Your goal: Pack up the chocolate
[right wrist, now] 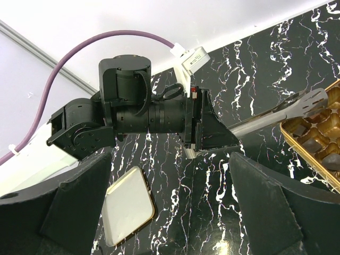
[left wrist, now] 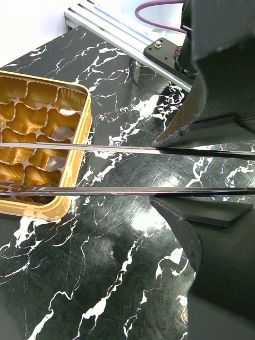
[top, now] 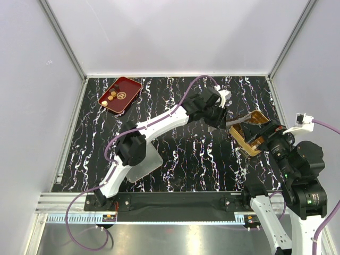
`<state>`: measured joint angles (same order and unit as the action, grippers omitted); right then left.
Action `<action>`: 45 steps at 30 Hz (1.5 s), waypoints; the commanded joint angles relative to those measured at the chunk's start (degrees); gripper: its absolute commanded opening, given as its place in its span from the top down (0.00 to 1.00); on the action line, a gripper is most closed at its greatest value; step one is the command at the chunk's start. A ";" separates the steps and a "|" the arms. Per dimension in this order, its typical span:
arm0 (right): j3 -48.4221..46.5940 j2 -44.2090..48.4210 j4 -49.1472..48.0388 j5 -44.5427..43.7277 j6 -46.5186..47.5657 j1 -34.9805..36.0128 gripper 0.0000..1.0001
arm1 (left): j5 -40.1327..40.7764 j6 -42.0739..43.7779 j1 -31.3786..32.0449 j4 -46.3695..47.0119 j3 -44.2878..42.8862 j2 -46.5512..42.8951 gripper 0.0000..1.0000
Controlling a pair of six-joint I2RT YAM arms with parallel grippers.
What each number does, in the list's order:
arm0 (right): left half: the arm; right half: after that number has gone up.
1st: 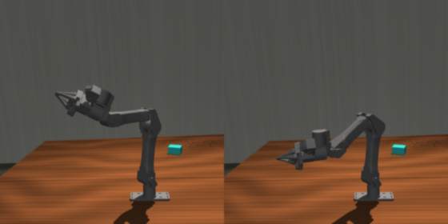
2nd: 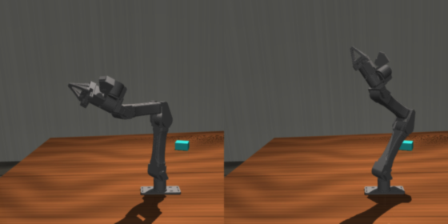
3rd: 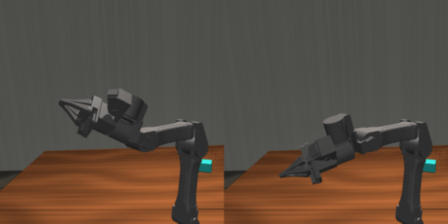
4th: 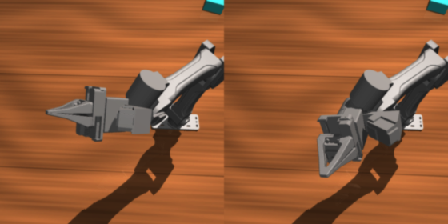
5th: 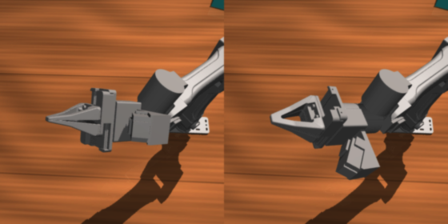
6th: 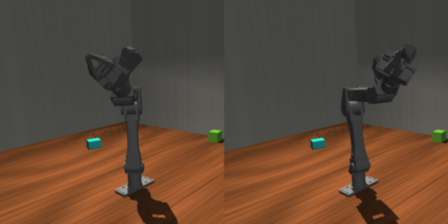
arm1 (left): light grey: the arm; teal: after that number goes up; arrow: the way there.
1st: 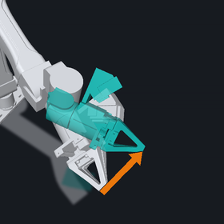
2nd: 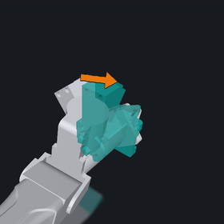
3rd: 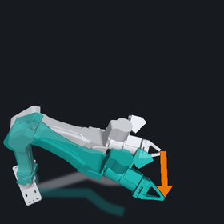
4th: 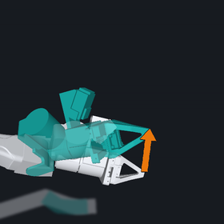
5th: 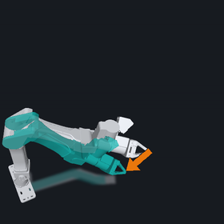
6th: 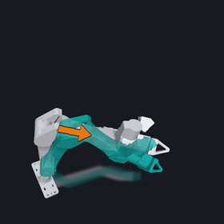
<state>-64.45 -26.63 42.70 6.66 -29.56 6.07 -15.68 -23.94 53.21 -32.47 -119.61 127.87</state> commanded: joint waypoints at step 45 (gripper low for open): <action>0.29 0.00 -1.92 0.29 1.52 0.44 0.00 | 33.87 7.07 -52.68 -11.92 31.02 -31.46 0.59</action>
<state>-63.72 -26.63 42.70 7.07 -29.34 6.07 17.17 -18.50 0.73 -46.94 -86.17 95.24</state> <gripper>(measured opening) 0.994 0.414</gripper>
